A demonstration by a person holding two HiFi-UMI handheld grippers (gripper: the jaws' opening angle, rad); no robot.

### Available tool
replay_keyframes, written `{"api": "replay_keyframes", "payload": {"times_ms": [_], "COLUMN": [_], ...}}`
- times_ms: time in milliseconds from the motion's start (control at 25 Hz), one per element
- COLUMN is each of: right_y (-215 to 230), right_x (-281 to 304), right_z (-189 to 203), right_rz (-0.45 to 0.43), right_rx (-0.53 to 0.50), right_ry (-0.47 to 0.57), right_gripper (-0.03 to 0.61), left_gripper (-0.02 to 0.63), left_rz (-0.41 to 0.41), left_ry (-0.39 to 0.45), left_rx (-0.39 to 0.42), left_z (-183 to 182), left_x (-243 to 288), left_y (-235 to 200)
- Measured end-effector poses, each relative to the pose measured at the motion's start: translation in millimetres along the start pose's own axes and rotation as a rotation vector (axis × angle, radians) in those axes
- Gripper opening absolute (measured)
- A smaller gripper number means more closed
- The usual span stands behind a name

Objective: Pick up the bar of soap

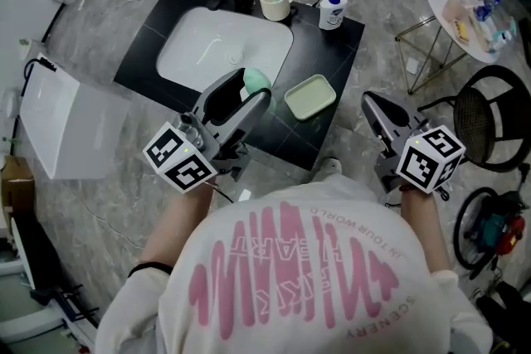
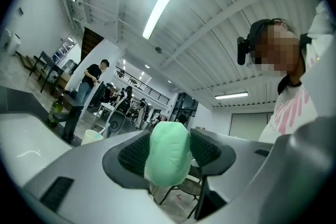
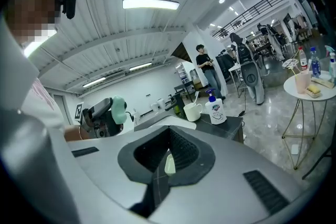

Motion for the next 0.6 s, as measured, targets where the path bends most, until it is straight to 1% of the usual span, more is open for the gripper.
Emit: {"api": "replay_keyframes", "payload": {"times_ms": [120, 360, 480, 600], "right_y": [-25.6, -61.7, -78.5, -92.5], "right_x": [-13.0, -35.9, -42.5, -44.7], "right_z": [8.2, 38.7, 54.9, 65.1], "right_rz": [0.036, 0.065, 0.07, 0.056], "right_rx": [0.007, 0.026, 0.046, 0.066], "right_ry": [0.001, 0.025, 0.037, 0.072], "right_gripper": [0.006, 0.006, 0.006, 0.006], "left_gripper": [0.249, 0.248, 0.247, 0.248], "left_rz": [0.0, -0.015, -0.026, -0.031], "left_ry": [0.038, 0.063, 0.089, 0.102], "left_rx": [-0.011, -0.042, -0.077, -0.088], "left_z": [-5.6, -5.5, -2.0, 1.7], "left_x": [-29.0, -80.5, -103.4, -122.2], "left_y": [9.2, 17.7, 20.0, 22.7]}}
Point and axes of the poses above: the fingertips, and each gripper's own axes: x forward along the fingers, y to its right, z out of its underside, the point moved 7 cm from there along -x, backward along the fingers, and after that the axes turned 5 degrees about z, right-handed, at the moved point
